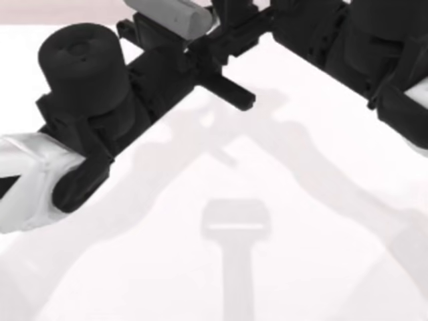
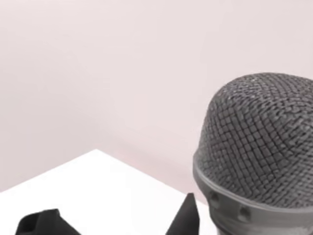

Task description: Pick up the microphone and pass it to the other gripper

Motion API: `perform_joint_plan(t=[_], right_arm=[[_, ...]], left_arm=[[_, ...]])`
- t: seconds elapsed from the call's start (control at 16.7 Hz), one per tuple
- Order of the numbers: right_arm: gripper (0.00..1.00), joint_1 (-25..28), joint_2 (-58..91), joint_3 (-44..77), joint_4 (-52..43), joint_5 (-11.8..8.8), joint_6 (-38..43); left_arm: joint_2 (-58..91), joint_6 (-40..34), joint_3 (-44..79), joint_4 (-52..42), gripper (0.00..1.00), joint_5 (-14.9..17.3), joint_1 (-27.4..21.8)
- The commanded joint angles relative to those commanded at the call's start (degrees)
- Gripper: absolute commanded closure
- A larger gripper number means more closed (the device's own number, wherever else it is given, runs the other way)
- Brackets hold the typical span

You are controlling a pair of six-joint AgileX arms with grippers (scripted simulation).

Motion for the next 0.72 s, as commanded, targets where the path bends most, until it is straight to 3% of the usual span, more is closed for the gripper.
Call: perform_joint_plan(t=[0.6,0.72], right_arm=[[0.98,0.0,0.0,0.0,0.0,0.0,0.0],[1.00,0.0,0.0,0.0,0.0,0.0,0.0]], left_arm=[[0.0,0.0,0.0,0.0,1.00,0.0,0.0],[0.0,0.0,0.0,0.0,1.00,0.0,0.0]])
